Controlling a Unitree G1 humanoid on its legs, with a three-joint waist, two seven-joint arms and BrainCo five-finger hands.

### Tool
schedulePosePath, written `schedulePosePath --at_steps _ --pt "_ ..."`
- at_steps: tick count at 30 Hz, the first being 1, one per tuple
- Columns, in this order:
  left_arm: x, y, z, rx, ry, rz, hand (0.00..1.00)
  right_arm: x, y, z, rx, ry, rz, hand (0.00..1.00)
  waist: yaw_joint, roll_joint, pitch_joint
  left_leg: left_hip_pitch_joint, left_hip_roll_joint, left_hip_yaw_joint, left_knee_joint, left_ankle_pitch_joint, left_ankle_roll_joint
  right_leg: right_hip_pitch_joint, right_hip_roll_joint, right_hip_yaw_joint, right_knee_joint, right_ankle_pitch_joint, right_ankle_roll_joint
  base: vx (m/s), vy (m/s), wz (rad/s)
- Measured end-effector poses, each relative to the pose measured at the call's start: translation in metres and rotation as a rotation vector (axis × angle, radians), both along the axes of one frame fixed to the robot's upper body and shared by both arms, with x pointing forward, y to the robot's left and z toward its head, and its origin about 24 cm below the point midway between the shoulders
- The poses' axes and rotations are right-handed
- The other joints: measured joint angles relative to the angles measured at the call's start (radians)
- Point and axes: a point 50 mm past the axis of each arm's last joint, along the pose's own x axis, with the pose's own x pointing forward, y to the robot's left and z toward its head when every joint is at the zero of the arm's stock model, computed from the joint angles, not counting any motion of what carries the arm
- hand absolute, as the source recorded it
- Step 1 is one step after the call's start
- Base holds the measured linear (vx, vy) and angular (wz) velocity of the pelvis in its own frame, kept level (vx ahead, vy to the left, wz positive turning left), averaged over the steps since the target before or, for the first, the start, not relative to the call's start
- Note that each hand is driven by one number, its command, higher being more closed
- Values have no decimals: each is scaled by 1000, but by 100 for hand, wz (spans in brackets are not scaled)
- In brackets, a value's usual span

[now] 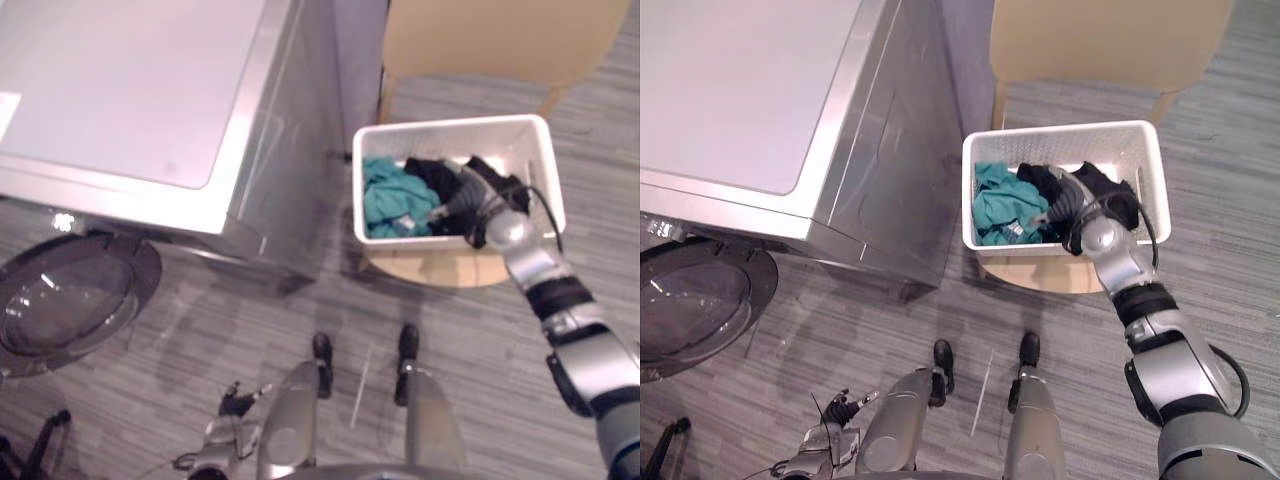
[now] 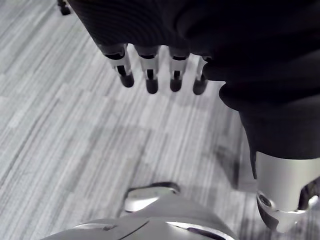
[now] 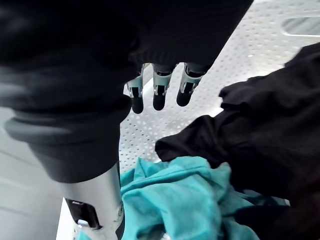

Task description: Pick up the laundry basket with both hands and put the clothes into the washing machine.

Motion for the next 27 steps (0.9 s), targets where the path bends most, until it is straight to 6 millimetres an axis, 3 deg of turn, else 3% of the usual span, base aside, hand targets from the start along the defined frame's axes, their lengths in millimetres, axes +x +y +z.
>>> schedulePosePath --at_steps 4,12,15,27 --pt "12 -2 6 -15 -53 23 0 6 -7 24 -26 -69 -47 0 24 -10 17 -58 -3 -13 7 10 1 -51 -8 -19 17 -2 -3 -4 -9 14" --pt "28 1 18 -7 -134 71 0 11 -3 62 -9 -192 -91 0 28 -40 39 -148 1 -46 41 10 1 -103 -8 -51 19 -2 -4 8 -4 10" --pt "41 -2 27 -11 -190 75 0 11 -3 64 -10 -198 -93 0 46 -52 47 -170 3 -58 49 10 1 -112 -8 -63 18 -3 -4 15 -9 7" --pt "76 -18 57 -43 -371 54 0 10 -13 68 49 -211 -124 0 58 -80 68 -297 0 -113 90 10 1 -184 -8 -113 5 3 -12 20 -5 9"
